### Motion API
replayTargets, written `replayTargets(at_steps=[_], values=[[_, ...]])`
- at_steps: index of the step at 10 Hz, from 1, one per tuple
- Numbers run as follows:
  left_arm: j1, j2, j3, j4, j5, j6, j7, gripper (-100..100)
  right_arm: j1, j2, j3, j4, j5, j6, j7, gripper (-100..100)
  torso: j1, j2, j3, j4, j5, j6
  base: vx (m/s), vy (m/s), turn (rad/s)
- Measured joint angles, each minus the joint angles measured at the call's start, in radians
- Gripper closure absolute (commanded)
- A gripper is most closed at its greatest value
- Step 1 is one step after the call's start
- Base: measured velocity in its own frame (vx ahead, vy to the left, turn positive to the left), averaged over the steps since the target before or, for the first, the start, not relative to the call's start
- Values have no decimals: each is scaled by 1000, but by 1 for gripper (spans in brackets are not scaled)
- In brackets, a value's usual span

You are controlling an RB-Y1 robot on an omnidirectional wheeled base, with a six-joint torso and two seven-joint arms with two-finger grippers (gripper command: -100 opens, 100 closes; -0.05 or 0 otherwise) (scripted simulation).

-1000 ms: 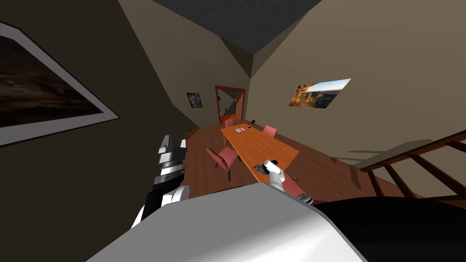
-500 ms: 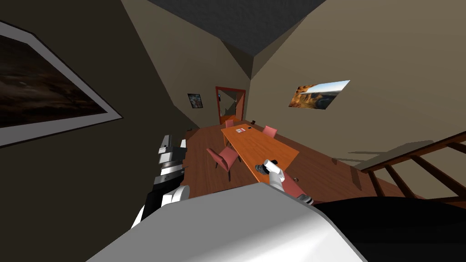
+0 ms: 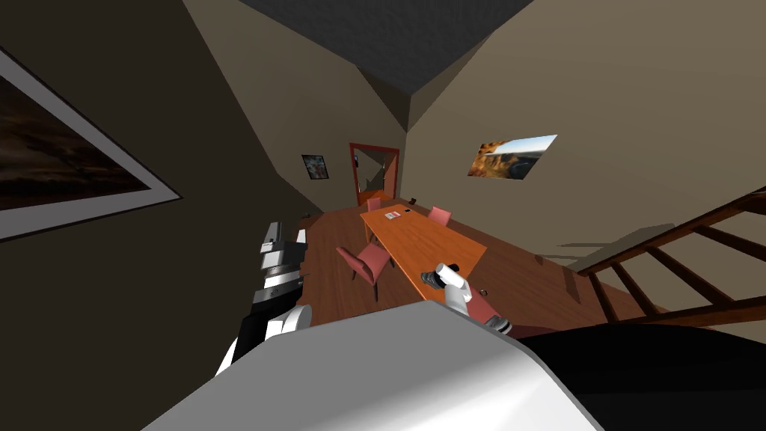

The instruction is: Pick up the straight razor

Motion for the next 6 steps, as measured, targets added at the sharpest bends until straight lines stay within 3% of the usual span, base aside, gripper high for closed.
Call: replayTargets(at_steps=[5,6], values=[[0,0,0,0,0,0,0,0,46,16,10,-99,-25,72,40,100,-1,2,1,0,0,0,40,19,-65],[0,0,0,0,0,0,0,0,47,16,10,-101,-25,74,42,0,-2,3,2,1,-1,-1,0,0,0]])
